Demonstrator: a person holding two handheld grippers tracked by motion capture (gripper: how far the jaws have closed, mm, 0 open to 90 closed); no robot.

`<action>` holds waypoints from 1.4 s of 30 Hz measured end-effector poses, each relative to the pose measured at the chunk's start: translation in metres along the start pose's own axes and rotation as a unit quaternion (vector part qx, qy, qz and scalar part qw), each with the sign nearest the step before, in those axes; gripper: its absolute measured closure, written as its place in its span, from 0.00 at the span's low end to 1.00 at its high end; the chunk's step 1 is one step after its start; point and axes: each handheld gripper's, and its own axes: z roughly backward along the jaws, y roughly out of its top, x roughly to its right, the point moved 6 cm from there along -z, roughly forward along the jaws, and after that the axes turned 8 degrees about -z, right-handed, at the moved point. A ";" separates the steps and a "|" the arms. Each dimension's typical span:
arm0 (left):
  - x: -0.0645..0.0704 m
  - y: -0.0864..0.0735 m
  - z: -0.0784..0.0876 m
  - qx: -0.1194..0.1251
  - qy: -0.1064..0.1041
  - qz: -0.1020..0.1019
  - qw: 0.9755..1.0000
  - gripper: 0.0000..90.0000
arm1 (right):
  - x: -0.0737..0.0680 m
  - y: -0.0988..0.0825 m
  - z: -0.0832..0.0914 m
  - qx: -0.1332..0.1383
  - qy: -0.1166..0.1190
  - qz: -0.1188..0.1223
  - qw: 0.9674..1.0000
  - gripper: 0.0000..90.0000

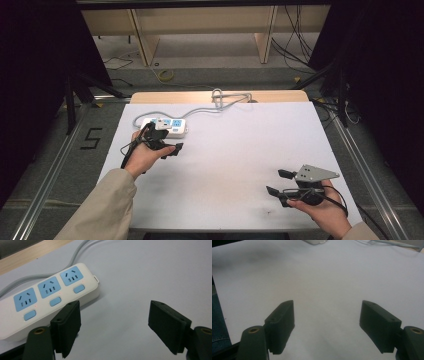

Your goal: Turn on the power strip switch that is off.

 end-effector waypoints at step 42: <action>0.052 -0.036 0.035 0.042 -0.031 -0.043 0.998 0.28 | -0.001 -0.001 0.000 -0.005 0.000 0.000 1.000 0.32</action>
